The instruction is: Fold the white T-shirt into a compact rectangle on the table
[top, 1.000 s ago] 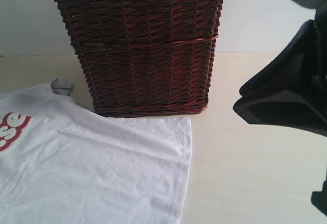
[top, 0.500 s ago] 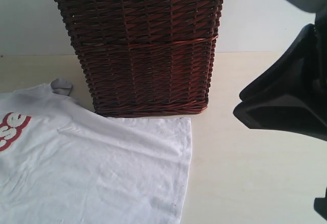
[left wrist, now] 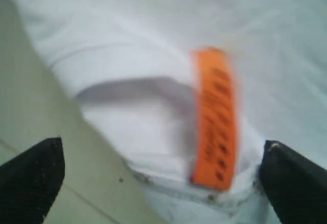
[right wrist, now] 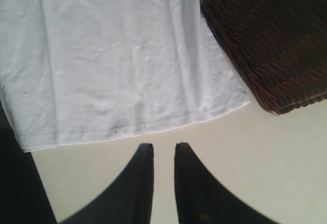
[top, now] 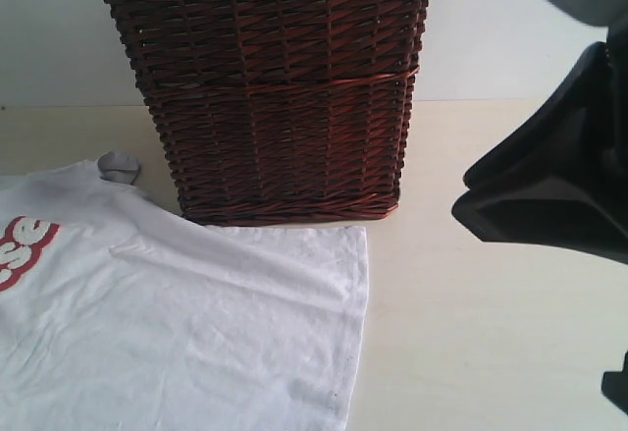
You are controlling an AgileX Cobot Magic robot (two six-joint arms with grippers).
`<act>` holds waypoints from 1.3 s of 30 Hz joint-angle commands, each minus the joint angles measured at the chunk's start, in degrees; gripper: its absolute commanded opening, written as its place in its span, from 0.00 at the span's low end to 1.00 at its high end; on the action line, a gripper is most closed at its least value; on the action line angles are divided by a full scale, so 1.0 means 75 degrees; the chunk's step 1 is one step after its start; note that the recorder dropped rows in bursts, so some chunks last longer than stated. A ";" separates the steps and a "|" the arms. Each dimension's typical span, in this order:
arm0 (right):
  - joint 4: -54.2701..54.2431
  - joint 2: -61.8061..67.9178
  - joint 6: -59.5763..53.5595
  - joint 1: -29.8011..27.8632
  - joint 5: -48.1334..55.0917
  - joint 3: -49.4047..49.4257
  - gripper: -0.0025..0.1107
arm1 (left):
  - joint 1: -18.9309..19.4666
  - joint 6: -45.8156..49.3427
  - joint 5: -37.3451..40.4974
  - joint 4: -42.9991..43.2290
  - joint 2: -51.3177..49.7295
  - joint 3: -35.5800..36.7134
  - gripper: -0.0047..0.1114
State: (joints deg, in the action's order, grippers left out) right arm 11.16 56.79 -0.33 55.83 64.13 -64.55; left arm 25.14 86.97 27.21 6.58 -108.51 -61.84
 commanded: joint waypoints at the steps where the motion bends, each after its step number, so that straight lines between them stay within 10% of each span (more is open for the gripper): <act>1: 0.0116 0.0016 -0.0012 -0.0021 -0.0007 0.0022 0.17 | 0.0460 -0.0600 -0.0697 -0.0024 -0.0021 -0.0174 0.94; 11: 0.0115 0.0016 0.0000 -0.0021 0.0068 0.0085 0.17 | 0.0305 -0.0348 -0.0593 -0.1058 0.0439 -0.0192 0.94; 18: 0.0222 0.0001 0.0000 -0.0021 -0.0103 0.0413 0.17 | 0.0321 0.3148 0.1097 -0.3716 0.0820 -0.0192 0.94; 39: 0.0326 0.0001 0.0045 -0.0021 -0.0274 0.0413 0.17 | 0.0384 0.4385 -0.1770 -0.1635 -0.0492 -0.0192 0.94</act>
State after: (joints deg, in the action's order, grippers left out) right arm 13.02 56.79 0.00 55.83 62.45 -61.63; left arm 27.74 119.82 19.57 -6.08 -110.17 -63.11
